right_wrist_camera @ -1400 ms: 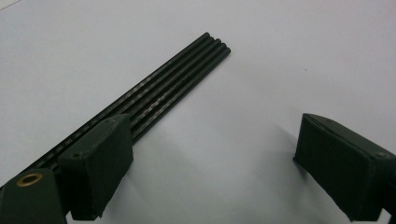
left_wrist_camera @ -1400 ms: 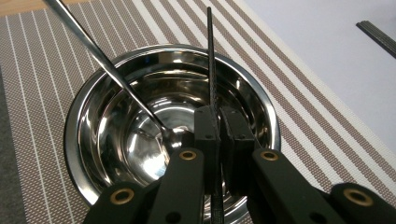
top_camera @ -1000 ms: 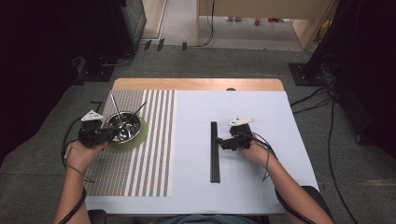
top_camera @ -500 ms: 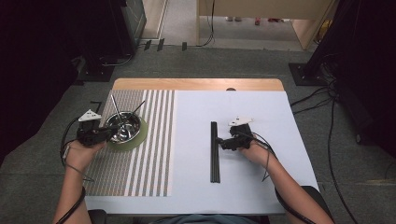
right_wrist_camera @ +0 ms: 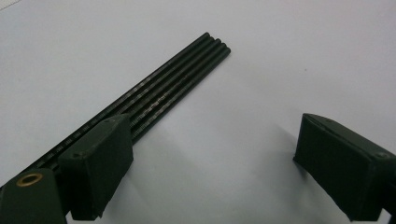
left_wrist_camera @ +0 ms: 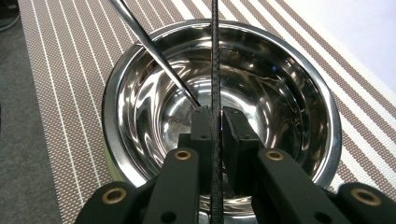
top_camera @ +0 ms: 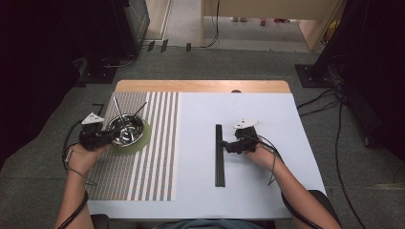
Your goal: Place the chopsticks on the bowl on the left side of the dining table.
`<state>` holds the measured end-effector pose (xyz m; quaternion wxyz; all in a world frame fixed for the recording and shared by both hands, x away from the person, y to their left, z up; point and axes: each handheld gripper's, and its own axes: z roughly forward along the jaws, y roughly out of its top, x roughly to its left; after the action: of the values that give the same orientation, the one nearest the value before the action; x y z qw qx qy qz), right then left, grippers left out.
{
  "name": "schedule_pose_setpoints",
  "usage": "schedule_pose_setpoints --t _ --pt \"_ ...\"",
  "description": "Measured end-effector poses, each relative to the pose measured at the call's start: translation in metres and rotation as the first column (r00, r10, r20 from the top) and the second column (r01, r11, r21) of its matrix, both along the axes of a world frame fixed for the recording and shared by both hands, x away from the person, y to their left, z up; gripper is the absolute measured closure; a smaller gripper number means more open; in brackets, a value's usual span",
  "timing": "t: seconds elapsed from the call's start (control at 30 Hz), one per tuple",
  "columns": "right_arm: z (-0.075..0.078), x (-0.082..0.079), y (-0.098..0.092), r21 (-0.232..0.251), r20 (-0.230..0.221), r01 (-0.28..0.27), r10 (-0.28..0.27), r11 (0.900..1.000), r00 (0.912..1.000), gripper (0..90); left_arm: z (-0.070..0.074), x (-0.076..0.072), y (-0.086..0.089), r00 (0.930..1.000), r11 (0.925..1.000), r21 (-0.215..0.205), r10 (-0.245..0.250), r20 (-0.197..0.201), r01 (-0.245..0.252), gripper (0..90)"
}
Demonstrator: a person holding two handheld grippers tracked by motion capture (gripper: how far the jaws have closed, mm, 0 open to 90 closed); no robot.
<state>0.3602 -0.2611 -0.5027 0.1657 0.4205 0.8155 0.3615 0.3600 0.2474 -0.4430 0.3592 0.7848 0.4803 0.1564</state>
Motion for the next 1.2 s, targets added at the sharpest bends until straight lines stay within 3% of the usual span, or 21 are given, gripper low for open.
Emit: schedule_pose_setpoints --t 0.43,0.7,0.87,1.0,1.2 --pt "0.000 0.000 0.000 -0.001 0.001 0.000 0.000 1.000 1.0000 11.0 0.005 -0.001 -0.002 0.9994 0.9989 -0.043 0.022 0.025 -0.021 70.9" --pt "0.000 0.000 0.000 0.000 0.000 0.000 0.000 1.000 1.0000 11.0 0.017 0.000 -0.014 0.9968 0.9961 -0.066 0.062 0.051 -0.059 49.6" --pt "0.000 0.000 0.000 -0.001 0.001 0.000 0.000 1.000 1.0000 11.0 0.022 -0.001 -0.022 0.9969 0.9938 -0.093 0.065 0.046 -0.060 43.9" --pt "0.000 0.000 0.000 0.001 -0.001 -0.001 0.001 1.000 1.0000 11.0 0.027 -0.001 -0.032 0.9975 0.9947 -0.096 0.042 0.057 -0.037 42.8" --pt "0.000 0.000 0.000 0.000 0.001 0.000 0.000 1.000 1.0000 11.0 0.032 -0.002 -0.051 0.9984 0.9979 -0.063 0.021 0.052 -0.018 41.5"
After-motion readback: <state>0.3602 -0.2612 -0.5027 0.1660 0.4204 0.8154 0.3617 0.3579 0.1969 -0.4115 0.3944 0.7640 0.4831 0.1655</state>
